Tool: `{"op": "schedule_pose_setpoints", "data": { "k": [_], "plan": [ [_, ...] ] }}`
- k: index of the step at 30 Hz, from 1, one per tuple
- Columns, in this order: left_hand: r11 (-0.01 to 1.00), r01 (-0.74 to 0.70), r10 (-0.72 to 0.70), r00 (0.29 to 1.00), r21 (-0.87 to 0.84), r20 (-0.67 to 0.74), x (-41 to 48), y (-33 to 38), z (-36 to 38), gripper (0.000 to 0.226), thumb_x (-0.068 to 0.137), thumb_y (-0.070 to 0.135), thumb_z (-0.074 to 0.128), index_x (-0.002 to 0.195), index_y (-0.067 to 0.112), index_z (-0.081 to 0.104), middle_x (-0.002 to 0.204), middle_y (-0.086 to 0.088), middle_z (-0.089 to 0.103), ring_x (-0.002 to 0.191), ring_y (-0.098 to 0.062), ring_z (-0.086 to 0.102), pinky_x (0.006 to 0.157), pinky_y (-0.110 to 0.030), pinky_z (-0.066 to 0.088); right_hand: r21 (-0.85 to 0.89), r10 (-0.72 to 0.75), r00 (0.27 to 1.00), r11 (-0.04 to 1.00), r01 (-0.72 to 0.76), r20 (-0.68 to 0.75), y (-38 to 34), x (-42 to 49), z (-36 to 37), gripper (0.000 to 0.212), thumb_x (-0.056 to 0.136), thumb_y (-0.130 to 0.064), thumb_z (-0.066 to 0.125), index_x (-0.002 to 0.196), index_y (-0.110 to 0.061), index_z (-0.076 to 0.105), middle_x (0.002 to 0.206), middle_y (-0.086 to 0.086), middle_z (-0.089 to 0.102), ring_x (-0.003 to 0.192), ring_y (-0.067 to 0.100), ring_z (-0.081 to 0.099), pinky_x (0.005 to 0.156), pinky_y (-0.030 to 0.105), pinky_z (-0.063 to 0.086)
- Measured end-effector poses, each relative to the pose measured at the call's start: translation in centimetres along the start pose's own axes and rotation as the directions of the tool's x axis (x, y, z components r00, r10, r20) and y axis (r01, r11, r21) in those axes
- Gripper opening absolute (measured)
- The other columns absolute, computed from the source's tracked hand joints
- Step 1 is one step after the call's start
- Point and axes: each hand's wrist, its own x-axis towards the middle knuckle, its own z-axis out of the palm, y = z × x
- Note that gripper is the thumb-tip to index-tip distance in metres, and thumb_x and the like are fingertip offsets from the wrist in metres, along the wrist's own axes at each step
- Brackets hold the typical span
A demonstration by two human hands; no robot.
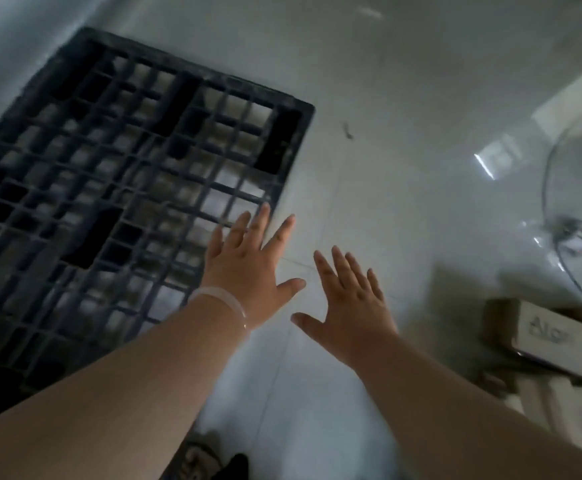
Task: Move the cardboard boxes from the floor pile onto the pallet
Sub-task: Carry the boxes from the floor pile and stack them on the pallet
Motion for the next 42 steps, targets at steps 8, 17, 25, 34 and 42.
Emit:
{"op": "schedule_pose_setpoints", "data": {
  "k": [8,17,25,34,42],
  "plan": [
    [0.979,-0.206,0.203,0.971,0.010,0.124,-1.5,20.2,11.2,0.089,0.083,0.079,0.031,0.146,0.047,-0.024,0.161,0.006,-0.023,0.150,-0.021,-0.011,0.118,-0.051,-0.001,0.112,0.214,0.971,0.968,-0.225,0.102,18.4,-13.6,7.5,0.093,0.088,-0.074,0.036,0.154,-0.036,-0.018,0.161,-0.007,-0.028,0.147,0.013,-0.027,0.119,0.041,-0.017],
    [0.930,-0.366,0.347,0.900,0.025,0.264,-4.2,39.5,19.6,0.089,0.085,0.077,0.033,0.145,0.049,-0.026,0.161,0.004,-0.023,0.150,-0.022,-0.008,0.119,-0.050,0.004,0.212,0.467,0.863,0.839,-0.501,0.194,36.3,-26.9,13.2,0.092,0.087,-0.072,0.042,0.151,-0.044,-0.017,0.162,-0.012,-0.024,0.148,0.011,-0.023,0.120,0.038,-0.014],
    [0.959,-0.278,0.276,0.865,-0.058,0.418,-5.8,45.9,30.0,0.087,0.087,0.074,0.039,0.149,0.048,-0.016,0.161,0.003,-0.024,0.150,-0.026,-0.001,0.119,-0.049,0.016,0.285,0.527,0.794,0.745,-0.603,0.302,44.4,-28.3,19.8,0.099,0.086,-0.069,0.049,0.156,-0.034,-0.012,0.164,-0.006,-0.018,0.150,0.013,-0.016,0.123,0.040,-0.004],
    [0.936,0.125,0.121,0.765,-0.329,0.632,-5.6,47.8,42.1,0.088,0.091,0.062,0.050,0.139,0.061,-0.024,0.163,-0.005,-0.015,0.148,-0.036,0.014,0.114,-0.048,0.026,0.506,0.569,0.788,0.621,-0.599,0.234,47.9,-25.5,29.5,0.094,0.085,-0.048,0.070,0.155,-0.039,0.008,0.154,-0.008,0.015,0.136,0.026,0.037,0.104,0.039,0.041],
    [0.789,0.208,0.157,0.841,-0.578,0.517,-4.1,45.3,41.8,0.082,0.097,0.039,0.055,0.148,0.055,-0.007,0.150,-0.001,0.022,0.131,-0.020,0.038,0.097,-0.028,0.032,0.650,0.626,0.713,0.405,-0.643,0.316,43.0,-23.2,29.3,0.084,0.087,-0.040,0.068,0.156,-0.030,0.022,0.155,0.000,0.036,0.133,0.020,0.047,0.104,0.037,0.046]
  ]
}}
